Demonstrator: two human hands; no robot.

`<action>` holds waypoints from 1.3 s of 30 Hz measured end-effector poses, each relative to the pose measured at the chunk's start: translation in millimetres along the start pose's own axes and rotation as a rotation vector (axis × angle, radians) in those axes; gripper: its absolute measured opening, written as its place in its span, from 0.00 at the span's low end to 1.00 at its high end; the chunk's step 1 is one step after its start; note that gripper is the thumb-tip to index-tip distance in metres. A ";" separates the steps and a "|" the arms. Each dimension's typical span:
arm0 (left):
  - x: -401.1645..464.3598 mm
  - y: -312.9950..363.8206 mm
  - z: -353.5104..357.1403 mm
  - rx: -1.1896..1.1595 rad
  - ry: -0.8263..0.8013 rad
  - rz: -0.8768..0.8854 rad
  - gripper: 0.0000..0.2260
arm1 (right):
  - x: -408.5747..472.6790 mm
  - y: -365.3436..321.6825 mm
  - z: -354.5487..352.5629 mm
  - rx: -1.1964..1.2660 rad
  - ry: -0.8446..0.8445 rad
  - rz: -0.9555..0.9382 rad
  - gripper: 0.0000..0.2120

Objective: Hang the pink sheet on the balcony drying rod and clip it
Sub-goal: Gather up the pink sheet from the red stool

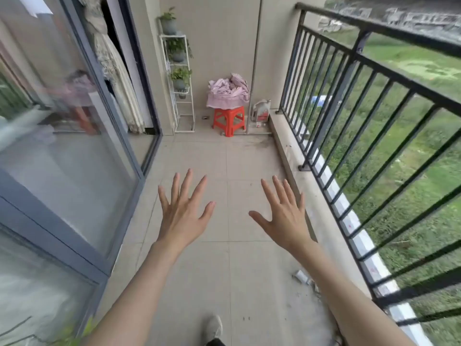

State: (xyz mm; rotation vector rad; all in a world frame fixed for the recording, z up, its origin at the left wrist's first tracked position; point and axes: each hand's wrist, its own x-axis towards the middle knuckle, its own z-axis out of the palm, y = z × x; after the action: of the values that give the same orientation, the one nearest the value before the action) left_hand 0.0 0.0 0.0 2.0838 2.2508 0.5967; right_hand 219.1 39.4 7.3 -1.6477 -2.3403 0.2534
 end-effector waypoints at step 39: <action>898.2 -167.2 175.2 0.046 -0.051 -0.015 0.34 | 946.6 112.8 60.1 0.067 0.043 -0.082 0.37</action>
State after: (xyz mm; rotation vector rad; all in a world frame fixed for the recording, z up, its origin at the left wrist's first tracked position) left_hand -212.6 905.6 7.6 2.0752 2.2720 0.4895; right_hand -0.4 968.8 27.6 -1.5075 -2.3355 0.2735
